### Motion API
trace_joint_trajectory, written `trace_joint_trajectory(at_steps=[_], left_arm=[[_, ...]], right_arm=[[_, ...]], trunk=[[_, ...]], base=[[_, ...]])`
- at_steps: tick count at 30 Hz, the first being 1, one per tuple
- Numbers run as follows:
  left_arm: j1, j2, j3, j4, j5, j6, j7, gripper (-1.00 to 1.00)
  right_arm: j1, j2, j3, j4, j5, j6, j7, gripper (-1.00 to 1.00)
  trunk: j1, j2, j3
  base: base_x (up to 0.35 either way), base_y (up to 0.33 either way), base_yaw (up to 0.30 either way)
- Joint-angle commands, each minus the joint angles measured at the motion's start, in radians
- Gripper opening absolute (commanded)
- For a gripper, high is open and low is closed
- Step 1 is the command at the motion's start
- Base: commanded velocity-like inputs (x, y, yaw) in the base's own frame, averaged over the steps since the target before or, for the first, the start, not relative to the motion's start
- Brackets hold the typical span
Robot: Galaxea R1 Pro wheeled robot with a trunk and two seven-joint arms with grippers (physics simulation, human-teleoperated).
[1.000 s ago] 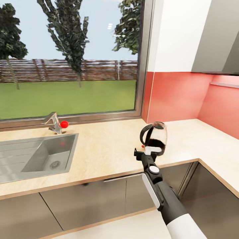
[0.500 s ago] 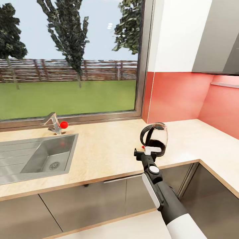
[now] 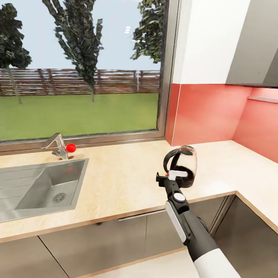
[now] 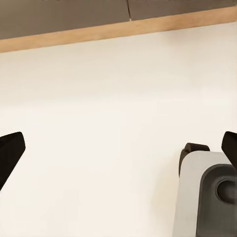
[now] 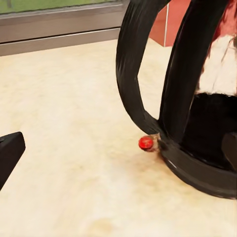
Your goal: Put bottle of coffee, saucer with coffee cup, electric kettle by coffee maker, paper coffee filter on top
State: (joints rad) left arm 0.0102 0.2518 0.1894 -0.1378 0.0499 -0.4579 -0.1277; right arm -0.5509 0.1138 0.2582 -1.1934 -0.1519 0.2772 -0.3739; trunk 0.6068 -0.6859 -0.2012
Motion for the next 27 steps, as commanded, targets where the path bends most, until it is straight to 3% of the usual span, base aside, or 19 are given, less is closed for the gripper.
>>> trace_joint_trajectory(at_steps=[1, 27], left_arm=[[0.001, 0.000, 0.007, -0.001, 0.005, 0.001, -0.010, 1.00], [0.001, 0.000, 0.007, -0.001, 0.004, 0.001, -0.012, 1.00]], right_arm=[[-0.001, 0.000, 0.002, -0.001, -0.008, 0.004, -0.008, 1.00], [-0.001, 0.000, 0.000, -0.003, -0.008, 0.004, -0.009, 1.00]], trunk=[[0.000, -0.001, -0.001], [0.000, -0.001, -0.001]], base=[[0.071, -0.017, 0.000], [0.029, -0.001, 0.000]])
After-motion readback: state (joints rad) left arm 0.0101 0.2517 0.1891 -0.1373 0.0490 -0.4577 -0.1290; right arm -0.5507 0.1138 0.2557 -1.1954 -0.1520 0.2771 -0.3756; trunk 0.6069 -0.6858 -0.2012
